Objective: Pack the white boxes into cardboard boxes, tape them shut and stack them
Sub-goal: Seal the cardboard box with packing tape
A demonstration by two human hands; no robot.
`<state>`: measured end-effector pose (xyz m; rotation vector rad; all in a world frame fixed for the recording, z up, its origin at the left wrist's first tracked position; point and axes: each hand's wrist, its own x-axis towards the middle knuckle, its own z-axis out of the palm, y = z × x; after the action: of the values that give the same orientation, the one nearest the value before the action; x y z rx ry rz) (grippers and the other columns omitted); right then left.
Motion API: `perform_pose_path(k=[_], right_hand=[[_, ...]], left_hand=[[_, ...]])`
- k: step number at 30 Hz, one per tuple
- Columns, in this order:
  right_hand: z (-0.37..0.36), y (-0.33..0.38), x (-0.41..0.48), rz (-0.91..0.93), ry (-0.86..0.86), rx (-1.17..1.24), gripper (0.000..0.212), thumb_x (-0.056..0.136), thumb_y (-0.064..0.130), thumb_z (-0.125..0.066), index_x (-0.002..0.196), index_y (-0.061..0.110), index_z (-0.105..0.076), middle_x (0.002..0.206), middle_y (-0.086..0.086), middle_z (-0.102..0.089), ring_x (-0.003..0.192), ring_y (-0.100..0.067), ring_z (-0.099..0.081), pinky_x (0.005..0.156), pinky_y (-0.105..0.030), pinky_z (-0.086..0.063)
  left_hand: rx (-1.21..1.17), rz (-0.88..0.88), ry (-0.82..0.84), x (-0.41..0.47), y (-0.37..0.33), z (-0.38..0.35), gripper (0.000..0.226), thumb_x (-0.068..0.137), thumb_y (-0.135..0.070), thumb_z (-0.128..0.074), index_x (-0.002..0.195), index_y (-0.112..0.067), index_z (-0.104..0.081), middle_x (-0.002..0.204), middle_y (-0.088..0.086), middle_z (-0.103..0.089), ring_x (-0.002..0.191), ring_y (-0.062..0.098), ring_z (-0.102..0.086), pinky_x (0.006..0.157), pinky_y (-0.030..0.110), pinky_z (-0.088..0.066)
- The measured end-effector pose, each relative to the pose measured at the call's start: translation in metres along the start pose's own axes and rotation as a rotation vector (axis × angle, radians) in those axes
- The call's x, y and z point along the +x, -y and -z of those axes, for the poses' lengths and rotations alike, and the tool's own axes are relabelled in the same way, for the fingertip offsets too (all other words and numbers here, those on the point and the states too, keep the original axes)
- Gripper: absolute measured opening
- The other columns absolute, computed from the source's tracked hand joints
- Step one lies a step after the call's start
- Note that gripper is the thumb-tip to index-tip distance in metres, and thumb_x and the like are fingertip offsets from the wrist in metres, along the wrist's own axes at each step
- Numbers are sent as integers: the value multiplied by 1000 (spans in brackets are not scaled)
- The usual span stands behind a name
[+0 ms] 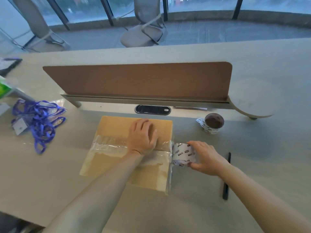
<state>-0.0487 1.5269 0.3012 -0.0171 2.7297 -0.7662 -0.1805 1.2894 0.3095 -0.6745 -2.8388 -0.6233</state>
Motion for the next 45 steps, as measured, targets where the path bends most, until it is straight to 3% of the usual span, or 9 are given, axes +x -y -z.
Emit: perform_pose_path(k=[2, 7, 14, 17, 23, 29, 33, 37, 45], right_hand=[[-5, -4, 2, 41, -34, 57, 80, 79, 45, -73, 145, 23, -35, 137, 5, -48, 124, -16, -44, 110, -35, -33], [-11, -19, -2, 120, -71, 260, 73, 71, 32, -80, 133, 18, -42, 118, 4, -49, 97, -12, -52, 86, -24, -48], [-3, -36, -5, 243, -121, -68, 71, 76, 53, -63, 134, 22, -36, 107, 3, -50, 84, -21, -57, 65, -37, -53], [-2, -65, -13, 230, -73, -200, 72, 73, 42, -70, 131, 18, -35, 102, -2, -53, 88, -25, -62, 64, -35, -52], [-14, -79, -15, 213, -101, -143, 80, 60, 32, -80, 128, 14, -40, 94, -1, -55, 80, -23, -62, 57, -31, -53], [-28, -75, -8, 181, -169, -341, 60, 55, 10, -76, 109, 7, -51, 82, -4, -48, 63, -26, -50, 51, -30, -37], [-28, -81, -1, 172, -98, -373, 59, 60, 14, -71, 115, 11, -51, 88, -2, -52, 69, -26, -53, 55, -34, -45], [-20, -86, -4, 101, 3, -346, 60, 76, 26, -65, 131, 16, -43, 105, 0, -53, 90, -24, -58, 88, -34, -46], [-33, -78, -11, -135, -12, -209, 63, 87, 18, -56, 142, 15, -26, 128, -4, -44, 114, -26, -43, 92, -33, -42]], left_hand=[[71, 23, 55, -6, -22, 1, 49, 91, -47, -47, 122, -12, -62, 138, 10, -54, 130, 34, -44, 113, 48, -33], [100, 72, 216, -18, -61, -12, 68, 94, -59, -41, 151, -23, -34, 164, 2, -21, 150, 22, -10, 124, 40, -4], [218, 50, 328, -18, -52, -16, 75, 94, -62, -23, 158, -22, -18, 166, 2, -10, 151, 24, -1, 123, 45, -5], [255, 58, 347, -17, -52, -17, 76, 93, -62, -21, 158, -21, -16, 166, 3, -9, 151, 25, -2, 123, 45, -5], [303, 34, 390, -16, -55, -13, 96, 82, -77, -20, 159, -22, -6, 167, 2, -1, 151, 24, 5, 122, 43, 3], [312, 26, 418, -15, -52, -14, 100, 83, -78, -29, 160, -20, 0, 167, 2, 5, 151, 23, 11, 122, 44, 4], [304, 26, 409, -15, -53, -13, 100, 85, -77, -33, 160, -19, -2, 167, 2, 4, 151, 23, 11, 123, 44, 3], [313, 38, 423, -14, -56, -10, 100, 84, -76, -33, 159, -19, -1, 167, 2, 5, 151, 24, 12, 122, 45, 2], [338, 49, 492, -10, -60, -9, 98, 90, -68, -39, 158, -15, 7, 165, 8, 12, 150, 31, 15, 122, 49, 3]])
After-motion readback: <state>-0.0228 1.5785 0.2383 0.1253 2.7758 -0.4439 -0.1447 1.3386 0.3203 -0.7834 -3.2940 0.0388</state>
